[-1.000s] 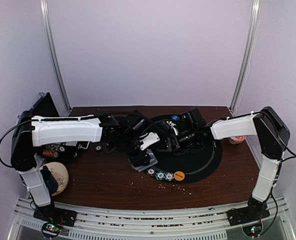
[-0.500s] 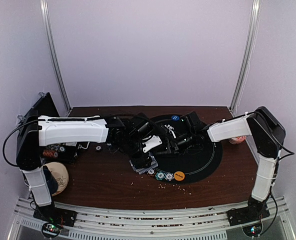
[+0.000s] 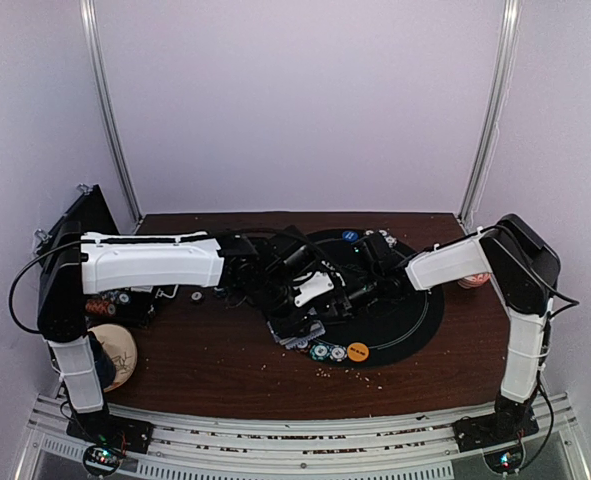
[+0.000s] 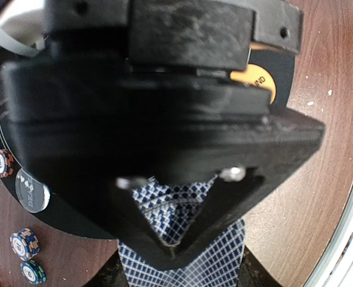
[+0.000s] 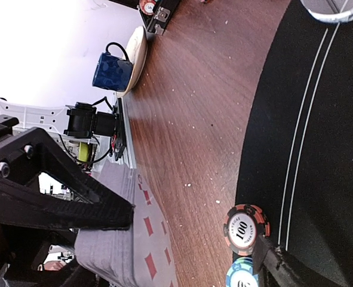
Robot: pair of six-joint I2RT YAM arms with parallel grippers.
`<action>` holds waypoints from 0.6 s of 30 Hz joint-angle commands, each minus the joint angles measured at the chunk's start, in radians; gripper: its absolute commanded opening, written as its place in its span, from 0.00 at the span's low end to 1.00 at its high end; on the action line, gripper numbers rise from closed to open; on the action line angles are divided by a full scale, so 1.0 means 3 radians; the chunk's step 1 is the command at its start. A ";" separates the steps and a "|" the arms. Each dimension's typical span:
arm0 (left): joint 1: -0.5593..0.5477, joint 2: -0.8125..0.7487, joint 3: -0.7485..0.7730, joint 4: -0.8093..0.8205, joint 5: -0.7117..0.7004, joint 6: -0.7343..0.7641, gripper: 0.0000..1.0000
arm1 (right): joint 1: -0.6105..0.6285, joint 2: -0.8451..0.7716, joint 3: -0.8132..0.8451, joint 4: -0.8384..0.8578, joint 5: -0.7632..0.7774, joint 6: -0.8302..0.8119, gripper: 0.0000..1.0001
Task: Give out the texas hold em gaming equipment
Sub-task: Pass from the left arm to the right
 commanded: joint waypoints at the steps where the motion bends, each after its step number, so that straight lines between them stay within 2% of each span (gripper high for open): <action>1: -0.0008 0.0058 0.0088 0.0048 -0.0040 0.0037 0.30 | 0.0040 0.0025 -0.0005 -0.0012 -0.0123 -0.0041 0.82; 5: -0.0008 0.0062 0.0074 0.0038 -0.0079 0.0038 0.30 | 0.0071 0.0054 0.0004 -0.0013 -0.0186 -0.0024 0.75; 8: -0.0008 0.0065 0.0051 0.0041 -0.0092 0.0037 0.30 | 0.0098 0.0092 0.0025 -0.0008 -0.0313 0.0017 0.62; 13: -0.0008 0.0083 0.0040 0.0040 -0.0123 0.0036 0.30 | 0.0115 0.0110 0.0025 0.0006 -0.0391 0.0051 0.56; 18: -0.0008 0.0098 0.0062 0.0042 -0.0140 0.0036 0.30 | 0.0126 0.0130 0.0033 0.0003 -0.0501 0.0075 0.42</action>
